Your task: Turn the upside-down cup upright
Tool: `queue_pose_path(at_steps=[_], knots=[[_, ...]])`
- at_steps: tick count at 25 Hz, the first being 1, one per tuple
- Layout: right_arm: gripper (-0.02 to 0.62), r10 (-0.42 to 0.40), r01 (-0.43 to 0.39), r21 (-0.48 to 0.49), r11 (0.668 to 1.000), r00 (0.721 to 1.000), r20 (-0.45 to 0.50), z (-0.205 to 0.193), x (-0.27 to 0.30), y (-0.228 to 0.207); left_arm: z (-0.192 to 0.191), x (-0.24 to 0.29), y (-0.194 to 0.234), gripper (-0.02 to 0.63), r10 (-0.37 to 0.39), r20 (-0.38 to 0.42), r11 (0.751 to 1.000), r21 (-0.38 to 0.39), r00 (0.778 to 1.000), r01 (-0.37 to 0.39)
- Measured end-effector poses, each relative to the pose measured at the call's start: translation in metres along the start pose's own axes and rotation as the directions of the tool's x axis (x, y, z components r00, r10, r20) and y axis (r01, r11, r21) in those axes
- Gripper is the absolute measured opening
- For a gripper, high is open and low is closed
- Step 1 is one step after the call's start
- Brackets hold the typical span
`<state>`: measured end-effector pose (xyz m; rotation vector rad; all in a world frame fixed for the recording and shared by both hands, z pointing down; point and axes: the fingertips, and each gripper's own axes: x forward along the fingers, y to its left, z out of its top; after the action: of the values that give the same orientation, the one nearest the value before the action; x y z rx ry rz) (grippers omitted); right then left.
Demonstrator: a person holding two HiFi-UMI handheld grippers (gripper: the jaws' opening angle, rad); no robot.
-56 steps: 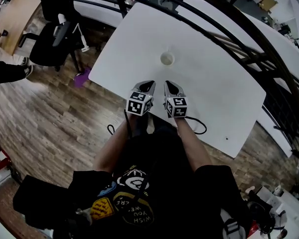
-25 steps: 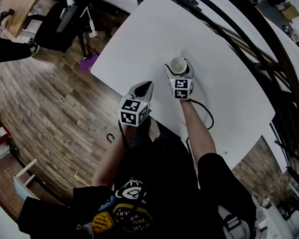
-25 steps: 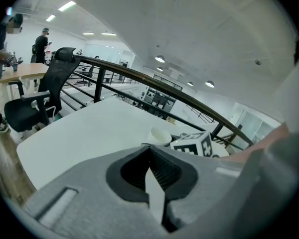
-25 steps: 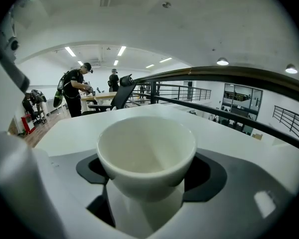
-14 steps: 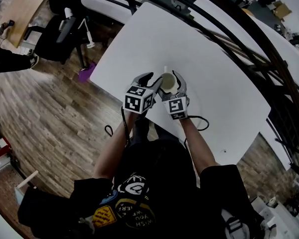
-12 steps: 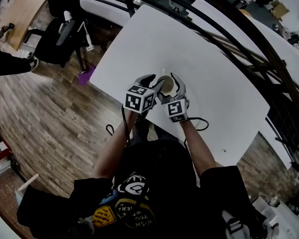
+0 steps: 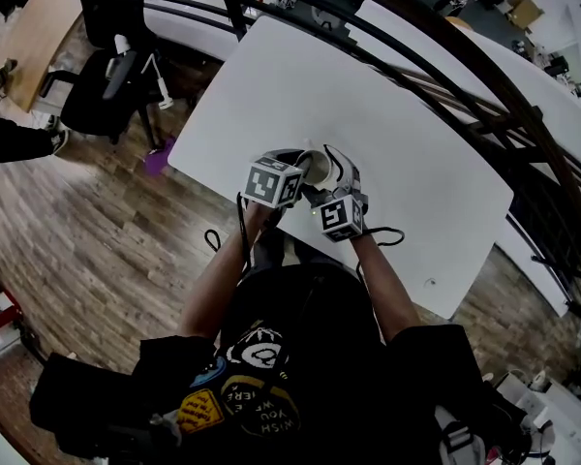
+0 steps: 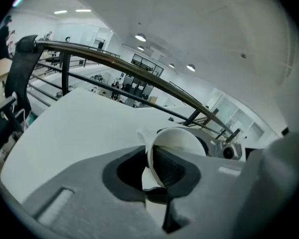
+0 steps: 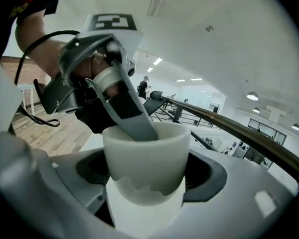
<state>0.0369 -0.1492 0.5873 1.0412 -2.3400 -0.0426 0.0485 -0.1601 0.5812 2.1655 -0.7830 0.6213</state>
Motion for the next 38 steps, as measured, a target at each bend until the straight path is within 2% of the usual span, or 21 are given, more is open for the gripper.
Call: queue_pose_path(at_steps=[2, 4, 8, 9, 10, 11, 12, 14, 16, 19, 21, 22, 23, 24, 26, 28, 29, 31, 33, 36, 38], knots=[[0.408, 0.028, -0.029, 0.033, 0.999, 0.999, 0.045, 0.001, -0.008, 0.0, -0.002, -0.003, 0.0, 0.051, -0.049, 0.03, 0.994, -0.095, 0.998, 0.052], [0.408, 0.045, -0.051, 0.064, 0.997, 0.995, 0.084, 0.004, -0.015, -0.001, 0.001, -0.008, -0.001, 0.049, -0.095, 0.086, 0.976, -0.19, 0.992, 0.11], [0.408, 0.048, -0.05, 0.022, 0.998, 0.995, 0.093, 0.01, -0.025, -0.003, 0.007, -0.017, 0.002, 0.051, -0.13, 0.159, 0.941, -0.291, 0.979, 0.172], [0.408, 0.051, -0.058, 0.063, 0.996, 0.994, 0.099, 0.008, -0.027, -0.004, 0.01, -0.021, 0.006, 0.051, -0.132, 0.187, 0.929, -0.321, 0.973, 0.187], [0.408, 0.055, -0.074, 0.161, 0.984, 0.991, 0.121, 0.004, -0.03, -0.008, 0.015, -0.026, 0.011, 0.051, -0.134, 0.225, 0.913, -0.351, 0.965, 0.209], [0.408, 0.053, -0.099, 0.304, 0.948, 0.986, 0.155, -0.001, -0.032, -0.014, 0.02, -0.031, 0.016, 0.049, -0.138, 0.267, 0.896, -0.377, 0.954, 0.235], [0.408, 0.045, -0.132, 0.459, 0.879, 0.98, 0.195, -0.005, -0.036, -0.021, 0.025, -0.036, 0.021, 0.049, -0.139, 0.306, 0.882, -0.394, 0.942, 0.258], [0.391, 0.024, -0.226, 0.695, 0.683, 0.957, 0.288, -0.004, -0.042, -0.034, 0.032, -0.044, 0.028, 0.049, -0.135, 0.36, 0.87, -0.402, 0.923, 0.284], [0.376, 0.022, -0.357, 0.799, 0.483, 0.918, 0.397, 0.005, -0.044, -0.038, 0.036, -0.047, 0.032, 0.049, -0.13, 0.387, 0.875, -0.388, 0.913, 0.289], [0.374, 0.029, -0.565, 0.808, 0.168, 0.822, 0.569, 0.032, -0.037, -0.038, 0.04, -0.046, 0.029, 0.049, -0.143, 0.411, 0.885, -0.354, 0.9, 0.302], [0.384, -0.02, -0.651, 0.756, -0.072, 0.758, 0.652, 0.041, -0.028, -0.041, 0.041, -0.044, 0.024, 0.049, -0.156, 0.414, 0.894, -0.326, 0.897, 0.306], [0.388, -0.057, -0.674, 0.718, -0.172, 0.735, 0.676, 0.043, -0.024, -0.044, 0.04, -0.041, 0.021, 0.049, -0.161, 0.411, 0.9, -0.313, 0.897, 0.305], [0.399, -0.091, -0.688, 0.684, -0.243, 0.718, 0.69, 0.044, -0.021, -0.047, 0.039, -0.039, 0.017, 0.049, -0.168, 0.405, 0.903, -0.303, 0.899, 0.306], [0.417, -0.118, -0.697, 0.656, -0.289, 0.706, 0.698, 0.045, -0.019, -0.05, 0.038, -0.036, 0.013, 0.049, -0.176, 0.4, 0.904, -0.296, 0.9, 0.309], [0.414, -0.15, -0.703, 0.616, -0.356, 0.694, 0.705, 0.044, -0.016, -0.054, 0.036, -0.033, 0.007, 0.049, -0.189, 0.392, 0.91, -0.276, 0.901, 0.31], [0.403, -0.148, -0.703, 0.597, -0.387, 0.686, 0.712, 0.047, -0.015, -0.053, 0.034, -0.034, 0.005, 0.049, -0.198, 0.386, 0.926, -0.228, 0.901, 0.3], [0.402, -0.135, -0.706, 0.6, -0.377, 0.683, 0.718, 0.049, -0.015, -0.052, 0.034, -0.035, 0.006, 0.049, -0.204, 0.381, 0.935, -0.198, 0.902, 0.295], [0.4, -0.114, -0.703, 0.633, -0.323, 0.693, 0.712, 0.048, -0.015, -0.05, 0.03, -0.034, 0.006, 0.049, -0.21, 0.362, 0.952, -0.134, 0.908, 0.274], [0.399, -0.114, -0.685, 0.68, -0.262, 0.721, 0.683, 0.041, -0.014, -0.053, 0.023, -0.031, 0.01, 0.052, -0.193, 0.338, 0.967, -0.093, 0.921, 0.236], [0.397, -0.125, -0.641, 0.749, -0.17, 0.768, 0.629, 0.024, -0.012, -0.066, 0.013, -0.029, 0.02, 0.055, -0.153, 0.321, 0.973, -0.114, 0.935, 0.199], [0.397, -0.115, -0.599, 0.795, -0.093, 0.8, 0.589, 0.014, -0.009, -0.074, 0.004, -0.027, 0.029, 0.055, -0.12, 0.312, 0.972, -0.156, 0.943, 0.175]])
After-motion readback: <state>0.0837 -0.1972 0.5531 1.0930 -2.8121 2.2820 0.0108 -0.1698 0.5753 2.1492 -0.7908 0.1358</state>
